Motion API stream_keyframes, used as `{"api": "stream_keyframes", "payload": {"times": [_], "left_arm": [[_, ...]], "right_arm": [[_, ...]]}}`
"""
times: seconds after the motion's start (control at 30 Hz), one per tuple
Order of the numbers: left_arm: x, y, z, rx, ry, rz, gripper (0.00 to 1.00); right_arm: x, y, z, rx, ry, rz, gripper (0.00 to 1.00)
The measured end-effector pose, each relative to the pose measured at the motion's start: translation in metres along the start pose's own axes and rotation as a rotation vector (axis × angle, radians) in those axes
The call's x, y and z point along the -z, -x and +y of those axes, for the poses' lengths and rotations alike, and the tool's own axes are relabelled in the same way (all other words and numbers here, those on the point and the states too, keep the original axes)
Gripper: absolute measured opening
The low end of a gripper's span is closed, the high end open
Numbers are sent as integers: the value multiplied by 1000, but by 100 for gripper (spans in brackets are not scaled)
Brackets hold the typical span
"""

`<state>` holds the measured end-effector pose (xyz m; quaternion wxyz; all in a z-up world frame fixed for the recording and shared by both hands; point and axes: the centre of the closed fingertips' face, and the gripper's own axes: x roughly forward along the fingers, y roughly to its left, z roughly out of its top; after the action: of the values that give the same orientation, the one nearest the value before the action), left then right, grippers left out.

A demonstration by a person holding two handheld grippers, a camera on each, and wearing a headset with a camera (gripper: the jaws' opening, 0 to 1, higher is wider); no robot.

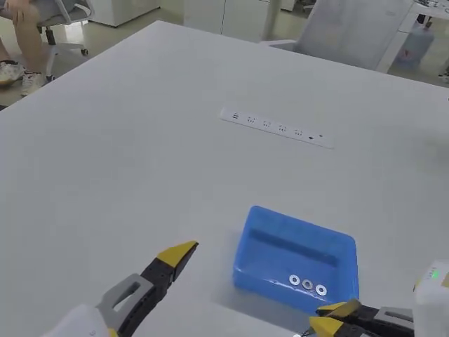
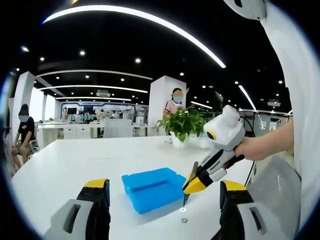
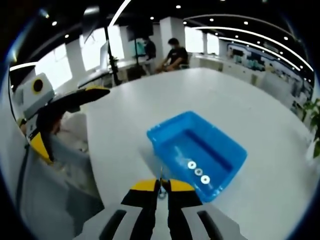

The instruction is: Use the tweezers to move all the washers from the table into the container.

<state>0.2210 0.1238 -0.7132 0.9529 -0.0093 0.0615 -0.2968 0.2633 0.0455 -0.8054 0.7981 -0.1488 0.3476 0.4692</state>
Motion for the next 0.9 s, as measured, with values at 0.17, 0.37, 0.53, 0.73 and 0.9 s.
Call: {"api": "stream_keyframes", "payload": {"times": [0.17, 0.37, 0.53, 0.73, 0.9], "left_arm": [[1, 0, 0, -1, 0, 3, 93], [1, 0, 1, -4, 0, 7, 93], [2, 0, 1, -3, -2, 11, 93], [3, -1, 1, -1, 0, 17, 92], [3, -1, 1, 1, -2, 18, 92]], "right_arm": [[4, -3, 0, -5, 2, 15, 4], [7, -6, 0, -7, 12, 29, 4], [7, -11, 0, -8, 25, 37, 4], [2, -11, 0, -3, 44, 35, 4], [6, -15, 1, -13, 54, 53, 4]]}}
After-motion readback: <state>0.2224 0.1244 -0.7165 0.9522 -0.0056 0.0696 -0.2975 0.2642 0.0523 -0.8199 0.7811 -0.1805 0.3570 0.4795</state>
